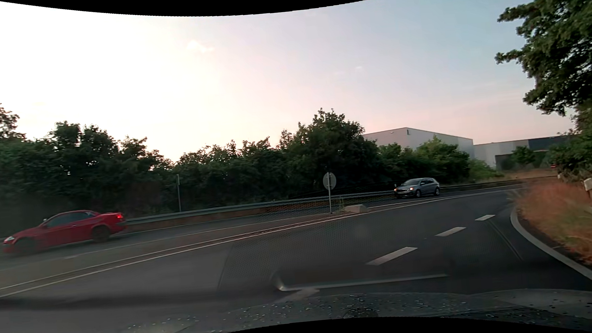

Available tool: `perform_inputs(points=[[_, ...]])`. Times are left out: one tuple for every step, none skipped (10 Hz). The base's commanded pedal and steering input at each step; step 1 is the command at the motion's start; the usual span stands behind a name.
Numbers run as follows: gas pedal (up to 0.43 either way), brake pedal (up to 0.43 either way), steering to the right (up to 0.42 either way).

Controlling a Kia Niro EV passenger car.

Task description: Follow the waypoints while adhering to traffic rules and regulations

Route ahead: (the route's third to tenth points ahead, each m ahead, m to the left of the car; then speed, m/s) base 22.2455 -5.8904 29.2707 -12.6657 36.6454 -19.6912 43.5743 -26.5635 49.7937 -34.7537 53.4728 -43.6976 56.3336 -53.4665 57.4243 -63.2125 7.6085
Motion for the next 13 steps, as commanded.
perform_inputs(points=[[0.0, 0.0, 0.181], [0.0, 0.0, 0.181], [0.0, 0.0, 0.181], [0.008, 0.0, 0.181], [0.008, 0.0, 0.181], [0.008, 0.0, 0.18], [0.02, 0.0, 0.18], [0.02, 0.0, 0.177], [0.02, 0.0, 0.173], [0.02, 0.0, 0.167], [0.028, 0.0, 0.161], [0.028, 0.0, 0.154], [0.028, 0.0, 0.147]])
